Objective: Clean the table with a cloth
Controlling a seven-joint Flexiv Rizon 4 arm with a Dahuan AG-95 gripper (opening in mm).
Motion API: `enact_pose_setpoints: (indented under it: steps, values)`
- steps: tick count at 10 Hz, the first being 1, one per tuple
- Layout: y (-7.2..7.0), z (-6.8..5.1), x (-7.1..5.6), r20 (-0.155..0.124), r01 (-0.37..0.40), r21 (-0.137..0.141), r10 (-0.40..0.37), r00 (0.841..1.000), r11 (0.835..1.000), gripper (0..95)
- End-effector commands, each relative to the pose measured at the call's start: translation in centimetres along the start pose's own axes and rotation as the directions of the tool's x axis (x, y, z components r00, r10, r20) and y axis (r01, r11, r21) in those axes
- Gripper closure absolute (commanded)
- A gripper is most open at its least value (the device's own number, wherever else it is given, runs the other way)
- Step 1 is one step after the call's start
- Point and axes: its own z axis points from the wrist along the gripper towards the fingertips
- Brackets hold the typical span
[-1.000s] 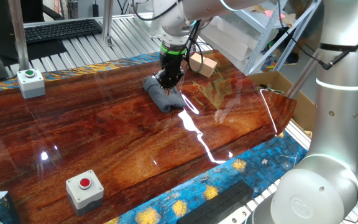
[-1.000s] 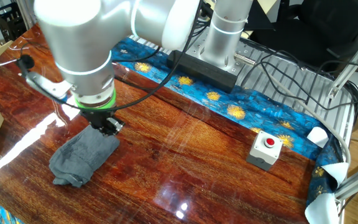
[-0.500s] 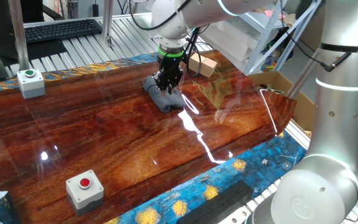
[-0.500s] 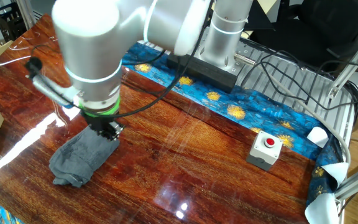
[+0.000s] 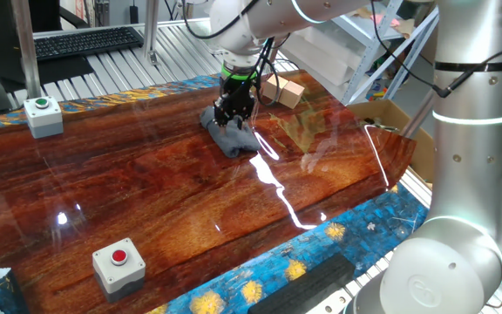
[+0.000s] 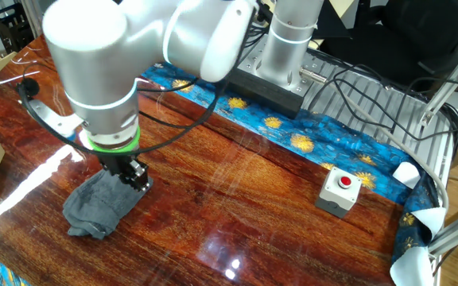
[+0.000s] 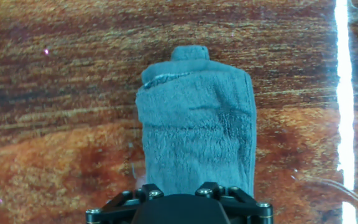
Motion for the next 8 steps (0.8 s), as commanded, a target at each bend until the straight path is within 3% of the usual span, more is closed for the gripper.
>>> enact_pose_setpoints:
  steps: [1,2,8]
  values:
    - [0.0,0.4,-0.7,0.006,0.000,-0.004,0.000,1.000,1.000,0.0]
    - [0.1,0.8,-1.1,0.021,0.002,-0.004,-0.002,1.000,1.000,0.0]
    - [0.0,1.8,-3.1,0.039,0.014,-0.006,-0.014,0.999,1.000,0.0]
